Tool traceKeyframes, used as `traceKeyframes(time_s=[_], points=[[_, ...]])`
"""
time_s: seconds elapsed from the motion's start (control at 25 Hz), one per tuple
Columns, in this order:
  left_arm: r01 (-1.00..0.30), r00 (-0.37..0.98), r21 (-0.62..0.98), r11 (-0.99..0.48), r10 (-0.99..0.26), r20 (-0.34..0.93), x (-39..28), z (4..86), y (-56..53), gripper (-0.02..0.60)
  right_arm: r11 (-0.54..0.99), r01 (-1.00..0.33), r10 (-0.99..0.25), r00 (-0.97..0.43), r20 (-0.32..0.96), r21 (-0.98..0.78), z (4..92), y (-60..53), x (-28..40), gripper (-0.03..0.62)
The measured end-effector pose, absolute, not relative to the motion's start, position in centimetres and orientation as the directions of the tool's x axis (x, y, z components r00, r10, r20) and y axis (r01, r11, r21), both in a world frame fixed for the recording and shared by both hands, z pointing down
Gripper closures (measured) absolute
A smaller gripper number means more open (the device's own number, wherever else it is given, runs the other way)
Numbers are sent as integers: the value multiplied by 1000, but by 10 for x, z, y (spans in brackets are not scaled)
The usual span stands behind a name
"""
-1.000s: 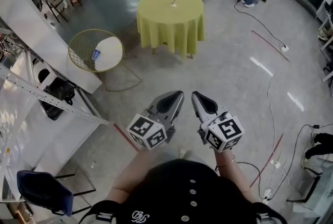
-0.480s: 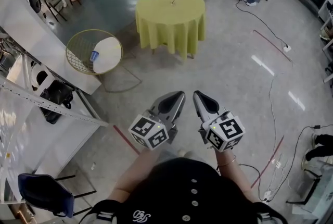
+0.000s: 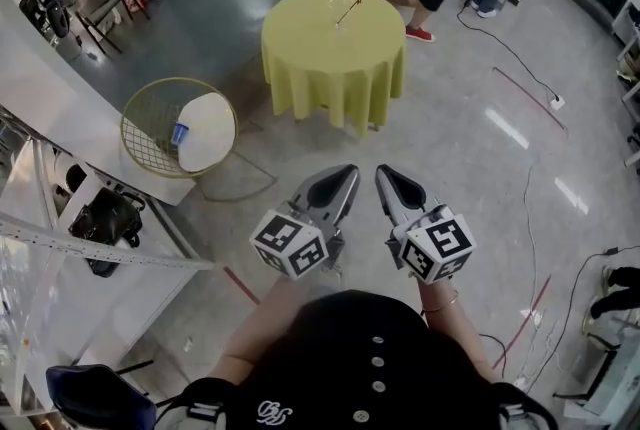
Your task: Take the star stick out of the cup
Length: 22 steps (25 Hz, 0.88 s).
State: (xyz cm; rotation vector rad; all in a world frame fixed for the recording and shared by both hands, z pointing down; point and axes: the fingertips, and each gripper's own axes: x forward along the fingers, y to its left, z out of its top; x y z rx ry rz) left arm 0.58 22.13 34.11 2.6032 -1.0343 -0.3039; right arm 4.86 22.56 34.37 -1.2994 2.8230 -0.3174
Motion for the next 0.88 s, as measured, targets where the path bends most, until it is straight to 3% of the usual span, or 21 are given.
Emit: traceKeyframes(time_s=[0.4, 0.88], points=[[-581, 761, 372, -724, -645, -69, -23, 340, 128, 569, 602, -778, -781, -620, 68, -181, 337, 125, 11, 589], [-556, 781, 422, -716, -624, -31, -33, 366, 89, 569, 547, -813, -809, -574, 124, -200, 356, 90, 11, 589]])
